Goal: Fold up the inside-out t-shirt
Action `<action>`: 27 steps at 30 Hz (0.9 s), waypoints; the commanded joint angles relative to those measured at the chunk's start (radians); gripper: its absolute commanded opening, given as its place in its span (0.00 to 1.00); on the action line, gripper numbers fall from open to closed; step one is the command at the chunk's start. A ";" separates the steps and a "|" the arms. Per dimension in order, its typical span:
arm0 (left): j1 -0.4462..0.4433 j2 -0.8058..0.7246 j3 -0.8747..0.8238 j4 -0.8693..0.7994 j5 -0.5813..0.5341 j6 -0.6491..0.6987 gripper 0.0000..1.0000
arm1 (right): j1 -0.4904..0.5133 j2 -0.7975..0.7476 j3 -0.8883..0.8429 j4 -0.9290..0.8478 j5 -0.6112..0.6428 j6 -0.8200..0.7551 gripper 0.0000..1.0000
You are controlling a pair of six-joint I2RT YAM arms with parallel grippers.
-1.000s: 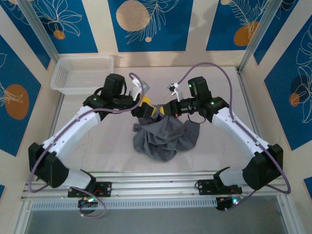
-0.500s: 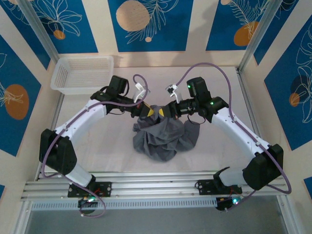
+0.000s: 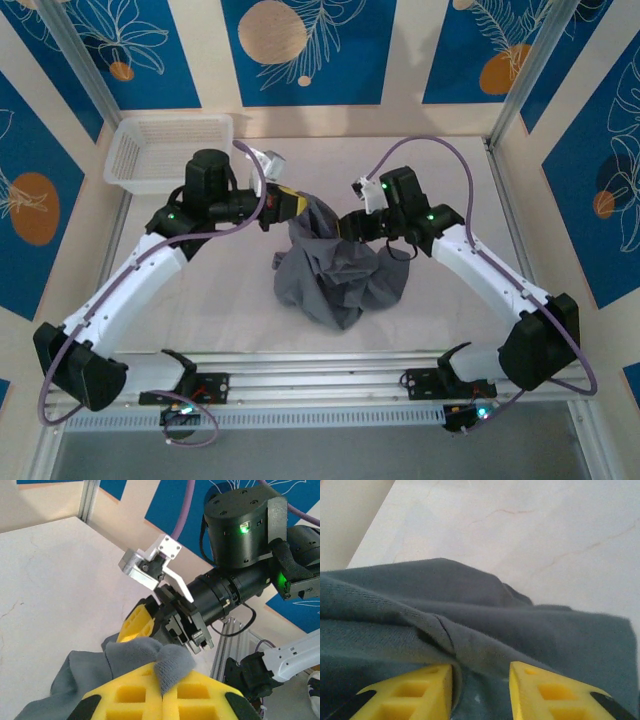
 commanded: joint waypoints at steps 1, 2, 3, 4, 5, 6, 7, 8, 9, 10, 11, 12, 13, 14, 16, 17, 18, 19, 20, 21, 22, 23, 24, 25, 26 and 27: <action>-0.024 0.044 0.009 0.005 -0.030 -0.042 0.00 | 0.049 -0.109 -0.021 0.018 0.002 0.027 0.37; -0.029 0.049 0.007 0.011 -0.030 -0.045 0.00 | 0.065 -0.145 -0.040 0.039 0.056 0.054 0.34; -0.035 0.054 0.008 0.013 -0.032 -0.047 0.00 | 0.078 -0.181 -0.063 0.070 0.105 0.103 0.29; -0.040 0.060 0.010 0.014 -0.033 -0.046 0.00 | 0.088 -0.210 -0.085 0.101 0.127 0.148 0.23; -0.046 0.066 0.013 0.013 -0.032 -0.045 0.00 | 0.102 -0.238 -0.109 0.134 0.135 0.197 0.19; -0.049 0.071 0.018 0.010 -0.031 -0.043 0.00 | 0.116 -0.257 -0.129 0.163 0.143 0.238 0.17; -0.053 0.075 0.021 0.005 -0.033 -0.040 0.00 | 0.132 -0.268 -0.141 0.185 0.154 0.266 0.16; -0.056 0.081 0.024 0.000 -0.036 -0.040 0.00 | 0.148 -0.276 -0.152 0.207 0.157 0.284 0.16; -0.057 0.085 0.027 -0.005 -0.037 -0.037 0.00 | 0.167 -0.277 -0.159 0.229 0.157 0.285 0.16; -0.059 0.089 0.029 -0.006 -0.038 -0.036 0.00 | 0.183 -0.276 -0.162 0.246 0.158 0.276 0.17; -0.060 0.091 0.029 -0.007 -0.037 -0.037 0.00 | 0.200 -0.269 -0.164 0.262 0.154 0.256 0.19; -0.062 0.094 0.029 -0.007 -0.037 -0.037 0.00 | 0.215 -0.259 -0.159 0.269 0.153 0.229 0.22; -0.063 0.096 0.031 -0.011 -0.040 -0.037 0.00 | 0.225 -0.246 -0.149 0.272 0.158 0.210 0.26; -0.064 0.097 0.030 -0.011 -0.041 -0.037 0.00 | 0.230 -0.229 -0.138 0.272 0.163 0.185 0.31; -0.067 0.099 0.032 -0.009 -0.042 -0.038 0.00 | 0.235 -0.193 -0.111 0.272 0.194 0.148 0.41; -0.068 0.100 0.035 -0.011 -0.042 -0.038 0.00 | 0.237 -0.171 -0.097 0.273 0.217 0.133 0.43; -0.068 0.101 0.036 -0.012 -0.041 -0.038 0.00 | 0.237 -0.151 -0.086 0.278 0.231 0.114 0.43; -0.070 0.101 0.037 -0.014 -0.042 -0.038 0.00 | 0.237 -0.133 -0.079 0.285 0.236 0.097 0.41; -0.070 0.099 0.040 -0.015 -0.045 -0.038 0.00 | 0.236 -0.112 -0.074 0.293 0.244 0.082 0.39; -0.070 0.096 0.042 -0.017 -0.049 -0.037 0.00 | 0.237 -0.093 -0.074 0.297 0.264 0.079 0.37; -0.069 0.093 0.046 -0.020 -0.053 -0.036 0.00 | 0.236 -0.074 -0.073 0.293 0.286 0.082 0.36; -0.070 0.087 0.049 -0.024 -0.057 -0.034 0.00 | 0.236 -0.059 -0.076 0.289 0.305 0.088 0.35; -0.070 0.082 0.052 -0.029 -0.061 -0.029 0.00 | 0.238 -0.049 -0.081 0.288 0.313 0.090 0.35; -0.070 0.079 0.054 -0.035 -0.066 -0.023 0.00 | 0.237 -0.045 -0.090 0.292 0.308 0.090 0.35; -0.070 0.075 0.056 -0.039 -0.072 -0.020 0.00 | 0.238 -0.039 -0.100 0.295 0.296 0.091 0.34; -0.070 0.073 0.057 -0.041 -0.076 -0.016 0.00 | 0.238 -0.035 -0.109 0.293 0.280 0.099 0.33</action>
